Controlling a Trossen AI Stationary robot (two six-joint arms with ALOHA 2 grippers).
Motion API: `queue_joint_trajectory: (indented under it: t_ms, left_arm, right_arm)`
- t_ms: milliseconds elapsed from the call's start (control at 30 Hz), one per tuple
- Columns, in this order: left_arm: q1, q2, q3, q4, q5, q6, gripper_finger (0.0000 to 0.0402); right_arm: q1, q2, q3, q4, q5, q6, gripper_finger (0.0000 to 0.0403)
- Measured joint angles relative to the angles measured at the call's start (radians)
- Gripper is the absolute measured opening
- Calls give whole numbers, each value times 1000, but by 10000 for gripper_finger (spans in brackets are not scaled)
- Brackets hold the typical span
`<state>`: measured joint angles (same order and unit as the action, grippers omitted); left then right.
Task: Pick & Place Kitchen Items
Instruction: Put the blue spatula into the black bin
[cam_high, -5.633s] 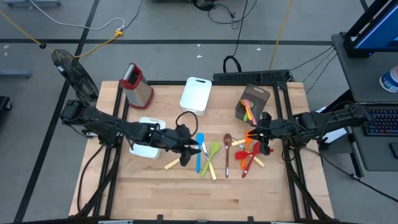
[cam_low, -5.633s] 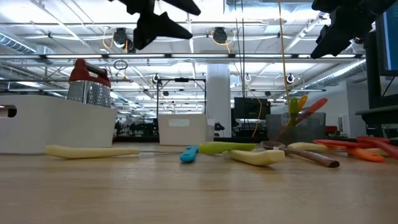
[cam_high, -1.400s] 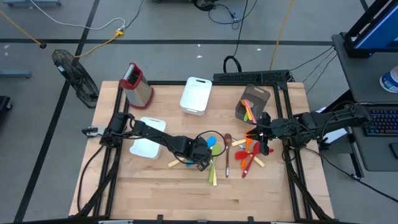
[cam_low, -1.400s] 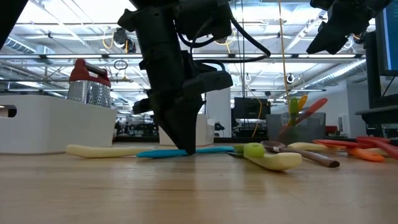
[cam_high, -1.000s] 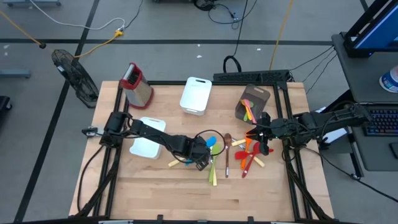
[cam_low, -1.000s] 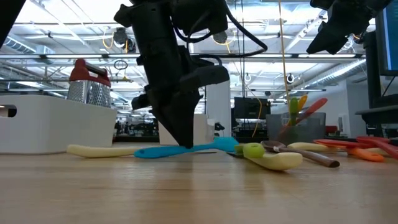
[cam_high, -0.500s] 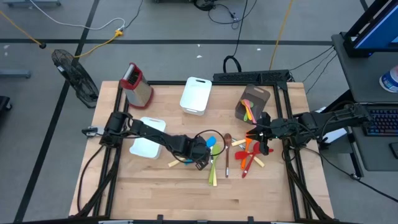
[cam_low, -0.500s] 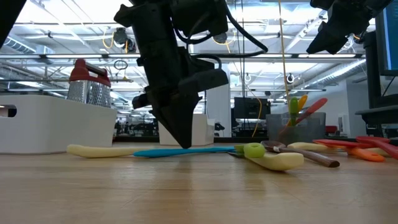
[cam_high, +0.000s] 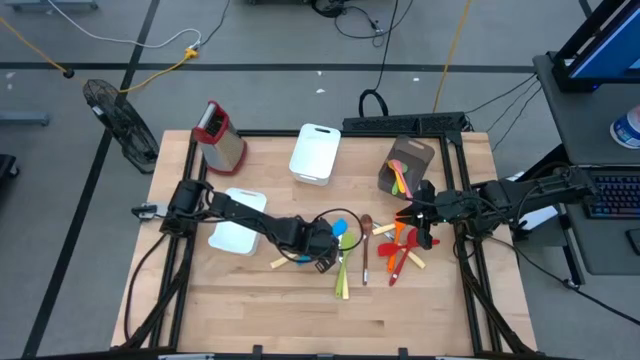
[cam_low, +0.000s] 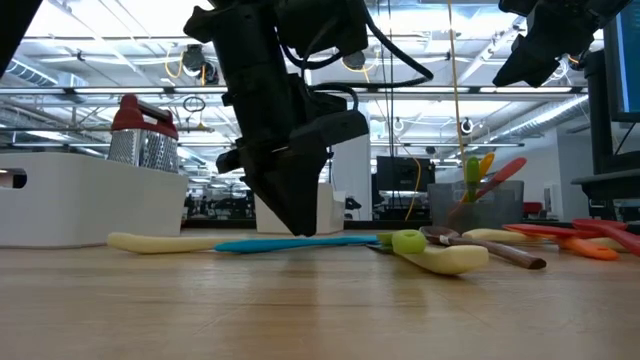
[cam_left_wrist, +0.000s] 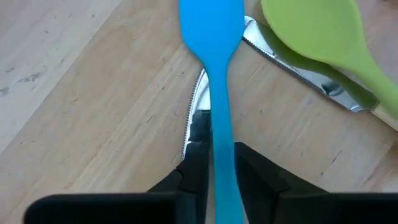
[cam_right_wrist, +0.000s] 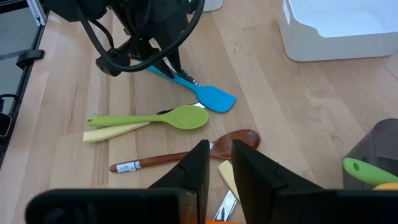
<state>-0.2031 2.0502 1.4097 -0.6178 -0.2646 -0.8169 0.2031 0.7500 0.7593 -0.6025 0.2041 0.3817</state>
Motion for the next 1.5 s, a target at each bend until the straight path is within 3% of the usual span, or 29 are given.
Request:
queue_joint_trajectory:
  t_ms: [433, 933, 1067, 1267, 1500]
  left_arm:
    - [-1, 6, 2, 90, -79, 147, 148]
    - [8, 102, 7, 110, -108, 214, 149]
    - [10, 105, 6, 100, -108, 222, 122]
    - [14, 108, 5, 99, -143, 278, 20]
    - [28, 109, 4, 103, -151, 266, 16]
  right_arm:
    - [0, 0, 0, 0, 0, 6, 59]
    - [0, 0, 0, 0, 0, 26, 59]
    - [0, 0, 0, 1, 0, 26, 59]
    - [0, 0, 0, 1, 0, 26, 59]
    - [0, 0, 0, 1, 0, 26, 59]
